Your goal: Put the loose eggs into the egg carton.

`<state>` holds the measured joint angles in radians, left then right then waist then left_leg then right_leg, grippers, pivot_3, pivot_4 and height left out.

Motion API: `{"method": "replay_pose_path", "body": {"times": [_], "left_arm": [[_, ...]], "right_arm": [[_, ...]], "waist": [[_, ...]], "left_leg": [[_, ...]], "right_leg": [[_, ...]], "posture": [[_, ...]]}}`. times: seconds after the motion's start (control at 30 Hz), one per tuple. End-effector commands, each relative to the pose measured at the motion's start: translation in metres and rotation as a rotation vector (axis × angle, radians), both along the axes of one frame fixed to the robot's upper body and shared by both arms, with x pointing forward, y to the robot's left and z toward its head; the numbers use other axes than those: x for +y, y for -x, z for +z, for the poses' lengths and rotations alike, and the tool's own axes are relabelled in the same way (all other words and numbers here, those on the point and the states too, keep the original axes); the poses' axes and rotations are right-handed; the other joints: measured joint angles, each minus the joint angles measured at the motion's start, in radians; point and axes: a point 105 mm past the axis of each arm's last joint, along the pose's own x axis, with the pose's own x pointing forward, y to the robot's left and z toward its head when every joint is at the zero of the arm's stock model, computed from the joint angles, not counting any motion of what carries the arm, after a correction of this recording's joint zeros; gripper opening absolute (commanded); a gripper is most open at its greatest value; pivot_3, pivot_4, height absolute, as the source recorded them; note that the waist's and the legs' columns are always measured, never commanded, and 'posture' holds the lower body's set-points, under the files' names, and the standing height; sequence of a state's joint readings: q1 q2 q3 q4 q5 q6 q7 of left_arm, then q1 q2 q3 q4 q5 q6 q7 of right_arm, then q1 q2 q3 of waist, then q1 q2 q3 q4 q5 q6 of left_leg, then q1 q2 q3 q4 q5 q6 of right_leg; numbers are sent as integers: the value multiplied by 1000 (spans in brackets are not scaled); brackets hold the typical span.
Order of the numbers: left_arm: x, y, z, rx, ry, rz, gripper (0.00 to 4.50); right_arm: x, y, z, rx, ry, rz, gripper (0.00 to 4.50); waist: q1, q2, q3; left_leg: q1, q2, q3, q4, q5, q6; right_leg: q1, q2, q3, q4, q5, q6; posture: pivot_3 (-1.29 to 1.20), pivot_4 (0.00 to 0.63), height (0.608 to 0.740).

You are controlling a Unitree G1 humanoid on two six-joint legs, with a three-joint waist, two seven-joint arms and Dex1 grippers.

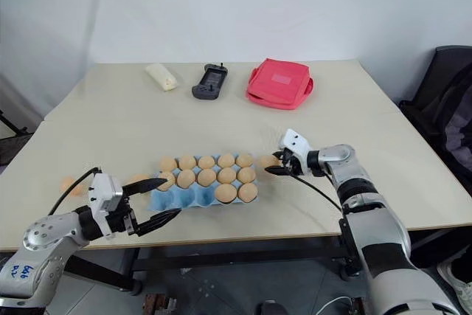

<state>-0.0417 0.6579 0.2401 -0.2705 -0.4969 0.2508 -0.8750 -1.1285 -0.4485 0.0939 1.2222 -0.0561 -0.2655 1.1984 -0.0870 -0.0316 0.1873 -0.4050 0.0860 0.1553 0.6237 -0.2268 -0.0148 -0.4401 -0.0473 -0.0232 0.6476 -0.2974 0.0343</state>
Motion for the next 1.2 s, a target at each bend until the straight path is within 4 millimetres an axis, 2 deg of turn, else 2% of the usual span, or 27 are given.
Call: {"method": "replay_pose_path", "body": {"times": [0.03, 0.17, 0.3, 0.37, 0.43, 0.53, 0.67, 0.8, 0.9, 1.0, 1.1, 1.2], "left_arm": [[13, 4, 8, -25, -7, 32, 4500], [29, 4, 2, -4, -22, 79, 4500], [45, 3, -4, 18, -23, 126, 4500], [50, 5, -7, 31, -28, 141, 4500], [52, 5, -10, 39, -33, 148, 4500], [52, 6, -9, 36, -35, 151, 4500], [53, 6, -7, 33, -33, 159, 4500], [55, 7, -7, 34, -29, 173, 4500], [58, 9, -8, 42, -23, 189, 4500], [67, 12, -10, 60, -21, 225, 4500], [87, 16, -12, 58, -17, 323, 4500], [104, 22, -16, 61, -3, 417, 4500]], "right_arm": [[7, 13, 24, -50, -32, 141, 2171], [31, 32, 32, -33, -77, 265, 2171], [79, 59, 41, -45, -139, 364, 2171], [102, 71, 38, -24, -148, 384, 2171], [117, 78, 34, -12, -146, 392, 2171], [128, 80, 25, 18, -137, 376, 2171], [134, 83, 21, 36, -131, 379, 3175], [133, 86, 28, 30, -157, 383, 4472], [120, 86, 35, -1, -184, 376, 4472], [97, 91, 42, -65, -245, 411, 4472], [69, 96, 42, -106, -294, 418, 4472], [54, 101, 47, -148, -352, 437, 4472]], "waist": [[-1, 0, 0], [0, 0, 0], [-1, 0, 0], [0, 0, 0], [1, 0, 0], [3, -1, -1], [4, -1, -1], [1, -1, -1], [1, -1, -1], [4, -1, -1], [5, -1, -1], [1, -1, -1]], "left_leg": [[0, 0, 0, 0, 0, 0], [0, 1, 1, -1, 0, 0], [0, 2, 2, -1, 0, -1], [0, 2, 2, -1, 0, -2], [0, 3, 2, -1, -2, -6], [0, 3, 2, -1, -3, -7], [-1, 1, 2, -1, -3, -7], [-1, 1, 2, -2, -3, -7], [0, 2, 2, -3, -3, -7], [0, 2, 1, -3, -3, -7], [-1, 2, 2, -3, -4, -6], [-1, 2, 2, -3, -4, -6]], "right_leg": [[0, 0, 0, 0, 0, 0], [-1, 1, 0, 1, 0, -1], [-4, 1, 1, 4, -1, -2], [-5, 1, 1, 6, -2, -3], [-5, 1, 1, 6, -2, -4], [-5, 0, 0, 6, -2, -4], [-5, -2, 0, 5, -2, -4], [-5, -2, 0, 5, -2, -5], [-6, -1, 0, 5, -3, -5], [-5, 0, -1, 4, -3, -5], [-5, 0, -1, 2, -3, -5], [-5, 0, -1, 2, -2, -5]], "posture": [[0, 150, 740], [0, 150, 740], [0, 150, 740], [0, 150, 740], [0, 150, 740], [0, 150, 740], [0, 150, 740], [0, 150, 740], [0, 150, 740], [0, 150, 740], [0, 150, 740], [0, 150, 740]]}}
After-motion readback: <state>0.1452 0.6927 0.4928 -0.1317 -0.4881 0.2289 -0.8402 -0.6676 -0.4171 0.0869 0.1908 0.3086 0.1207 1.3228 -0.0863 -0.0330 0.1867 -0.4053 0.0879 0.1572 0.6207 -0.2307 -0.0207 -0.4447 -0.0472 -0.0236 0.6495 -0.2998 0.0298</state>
